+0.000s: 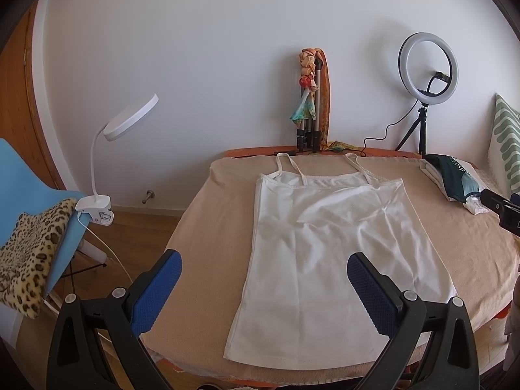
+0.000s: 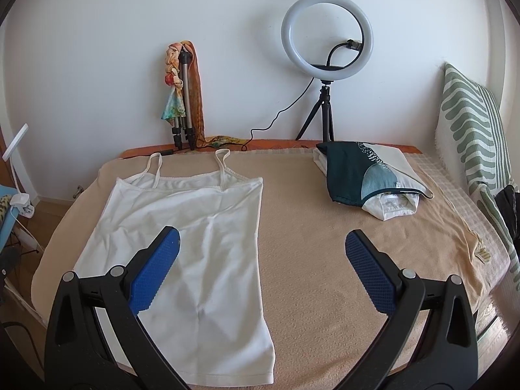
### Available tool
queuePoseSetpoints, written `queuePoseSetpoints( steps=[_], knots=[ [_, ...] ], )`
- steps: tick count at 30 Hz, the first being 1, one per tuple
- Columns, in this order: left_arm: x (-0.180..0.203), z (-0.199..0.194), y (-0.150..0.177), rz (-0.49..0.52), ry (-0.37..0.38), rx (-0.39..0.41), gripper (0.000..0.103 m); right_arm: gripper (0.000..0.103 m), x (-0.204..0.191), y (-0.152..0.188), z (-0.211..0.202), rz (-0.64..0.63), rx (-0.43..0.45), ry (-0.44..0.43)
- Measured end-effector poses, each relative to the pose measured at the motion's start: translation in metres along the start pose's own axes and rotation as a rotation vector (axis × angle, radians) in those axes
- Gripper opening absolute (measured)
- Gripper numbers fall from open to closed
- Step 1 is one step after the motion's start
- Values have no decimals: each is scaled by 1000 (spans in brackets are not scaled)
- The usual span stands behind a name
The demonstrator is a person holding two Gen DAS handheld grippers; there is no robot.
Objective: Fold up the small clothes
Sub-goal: 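Move the left tool to the camisole's side edge while the right tool moves aside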
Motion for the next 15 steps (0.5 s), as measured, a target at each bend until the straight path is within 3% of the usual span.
queuePoseSetpoints(
  steps=[15],
  knots=[
    [-23, 20, 26, -26, 6, -92, 89, 103, -55, -10, 15, -98, -18, -85]
  ],
)
Point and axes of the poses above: each gripper's, at about its wrist camera, not at the fingertips, and z roughly the way its jaws point, x to its right, y to its underside, the point moved 3 cm from there along z, roughly the way its jaws point, and after that the axes turned 3 degrees about z, right-handed, at the moved point
